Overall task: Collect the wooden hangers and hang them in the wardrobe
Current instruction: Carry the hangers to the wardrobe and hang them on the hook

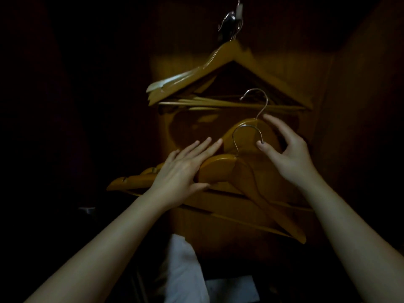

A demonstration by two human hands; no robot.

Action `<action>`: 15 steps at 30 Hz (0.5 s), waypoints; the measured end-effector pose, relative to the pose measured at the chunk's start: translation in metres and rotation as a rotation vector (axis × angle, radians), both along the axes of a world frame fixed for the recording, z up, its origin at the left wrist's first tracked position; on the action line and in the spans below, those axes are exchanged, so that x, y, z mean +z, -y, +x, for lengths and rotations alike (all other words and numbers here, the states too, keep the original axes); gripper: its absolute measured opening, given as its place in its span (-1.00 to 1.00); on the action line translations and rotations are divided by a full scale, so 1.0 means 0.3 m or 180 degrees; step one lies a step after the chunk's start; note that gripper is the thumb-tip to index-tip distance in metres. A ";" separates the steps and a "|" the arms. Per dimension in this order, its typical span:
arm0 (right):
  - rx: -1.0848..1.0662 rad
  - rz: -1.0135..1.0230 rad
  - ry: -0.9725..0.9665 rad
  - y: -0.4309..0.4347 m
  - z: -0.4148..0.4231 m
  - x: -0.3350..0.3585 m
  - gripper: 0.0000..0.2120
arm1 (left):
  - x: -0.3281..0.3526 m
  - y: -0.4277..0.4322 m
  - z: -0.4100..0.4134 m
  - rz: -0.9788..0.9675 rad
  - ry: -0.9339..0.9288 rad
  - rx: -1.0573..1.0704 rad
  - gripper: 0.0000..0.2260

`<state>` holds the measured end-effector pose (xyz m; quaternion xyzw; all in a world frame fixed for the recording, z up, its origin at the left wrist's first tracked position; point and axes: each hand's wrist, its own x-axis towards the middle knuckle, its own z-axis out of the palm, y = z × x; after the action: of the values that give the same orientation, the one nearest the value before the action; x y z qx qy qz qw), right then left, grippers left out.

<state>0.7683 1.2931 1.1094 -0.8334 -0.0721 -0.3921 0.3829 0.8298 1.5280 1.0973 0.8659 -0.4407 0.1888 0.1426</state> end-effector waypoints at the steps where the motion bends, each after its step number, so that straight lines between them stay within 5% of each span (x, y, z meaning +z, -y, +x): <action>1: -0.0013 -0.0080 0.0158 0.014 0.007 0.036 -0.48 | 0.030 0.015 0.012 -0.0049 0.0034 0.0000 -0.16; 7: -0.0214 -0.0478 0.0855 0.116 0.090 0.226 -0.51 | 0.198 0.080 0.102 -0.0284 0.0329 0.0126 -0.21; 15: -0.0211 -0.0434 0.0805 0.188 0.250 0.440 -0.50 | 0.391 0.153 0.249 -0.0555 0.0307 0.0243 -0.22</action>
<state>0.8433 1.2365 1.2413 -0.8033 -0.1187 -0.5005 0.3001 0.9044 1.4821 1.2145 0.8563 -0.3956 0.2732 0.1887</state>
